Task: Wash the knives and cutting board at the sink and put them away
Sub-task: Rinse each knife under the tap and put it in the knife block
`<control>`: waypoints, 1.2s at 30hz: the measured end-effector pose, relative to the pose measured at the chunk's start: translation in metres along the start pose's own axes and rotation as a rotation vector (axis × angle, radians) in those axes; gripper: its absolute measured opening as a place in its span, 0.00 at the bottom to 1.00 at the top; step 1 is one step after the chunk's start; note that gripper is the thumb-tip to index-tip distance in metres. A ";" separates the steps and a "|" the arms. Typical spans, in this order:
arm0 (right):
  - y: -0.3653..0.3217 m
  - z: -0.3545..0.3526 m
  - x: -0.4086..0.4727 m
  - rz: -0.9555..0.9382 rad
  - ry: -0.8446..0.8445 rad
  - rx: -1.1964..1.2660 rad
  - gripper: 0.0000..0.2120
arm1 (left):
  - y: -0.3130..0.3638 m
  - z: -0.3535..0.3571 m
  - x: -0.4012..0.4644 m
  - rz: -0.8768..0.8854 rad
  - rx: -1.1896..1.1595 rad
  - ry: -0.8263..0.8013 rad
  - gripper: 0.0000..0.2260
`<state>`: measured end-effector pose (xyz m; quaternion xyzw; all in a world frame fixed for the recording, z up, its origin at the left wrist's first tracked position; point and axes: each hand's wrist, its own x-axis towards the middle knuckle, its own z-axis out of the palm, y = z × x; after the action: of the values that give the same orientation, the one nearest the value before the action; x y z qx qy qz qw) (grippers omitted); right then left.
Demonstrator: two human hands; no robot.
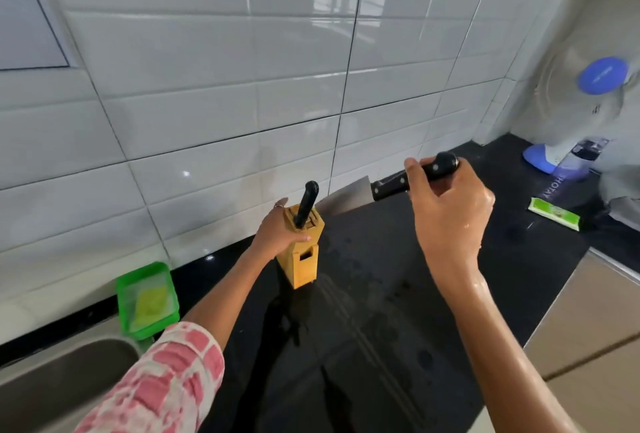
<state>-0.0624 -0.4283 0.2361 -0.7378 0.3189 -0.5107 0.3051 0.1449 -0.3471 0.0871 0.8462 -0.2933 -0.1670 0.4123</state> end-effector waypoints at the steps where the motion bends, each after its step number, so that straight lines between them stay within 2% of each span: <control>1: -0.001 0.003 0.003 -0.007 -0.015 -0.010 0.11 | 0.001 0.000 0.000 0.015 0.012 0.006 0.35; 3: 0.001 0.011 0.006 -0.016 -0.050 -0.043 0.10 | -0.001 -0.001 0.000 0.017 0.017 0.003 0.30; 17: 0.014 0.019 0.011 -0.018 -0.153 -0.109 0.11 | -0.004 -0.005 0.005 0.016 0.063 -0.040 0.30; 19: 0.006 0.026 0.014 -0.071 -0.177 -0.127 0.13 | -0.005 -0.006 0.006 0.005 0.061 -0.047 0.31; 21: -0.003 0.042 0.021 -0.169 -0.207 -0.124 0.19 | -0.006 -0.006 0.007 -0.001 0.062 -0.054 0.31; 23: -0.008 0.068 0.028 -0.254 -0.303 -0.165 0.24 | -0.007 -0.006 0.008 -0.005 0.062 -0.055 0.32; 26: 0.014 0.111 0.017 -0.336 -0.570 -0.418 0.23 | -0.009 -0.005 0.009 -0.019 0.058 -0.046 0.33; 28: 0.035 0.127 0.004 -0.271 -0.684 -0.459 0.25 | -0.011 -0.005 0.011 -0.030 0.051 -0.046 0.33; 31: 0.049 0.132 -0.005 -0.226 -0.619 -0.478 0.27 | -0.007 -0.006 0.008 -0.027 0.055 -0.061 0.34; 33: 0.048 0.128 -0.019 -0.179 -0.560 -0.493 0.30 | -0.007 -0.008 -0.006 -0.043 0.016 -0.070 0.42; 35: 0.047 0.123 -0.052 0.049 -0.503 -0.323 0.30 | -0.019 -0.008 -0.027 -0.079 -0.162 -0.001 0.46; 36: 0.049 0.122 -0.076 0.161 -0.504 -0.232 0.29 | -0.031 -0.009 -0.041 -0.100 -0.247 0.079 0.41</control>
<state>0.0247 -0.3832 0.1201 -0.8438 0.3467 -0.2457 0.3279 0.1293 -0.3007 0.0700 0.8085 -0.2113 -0.1888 0.5158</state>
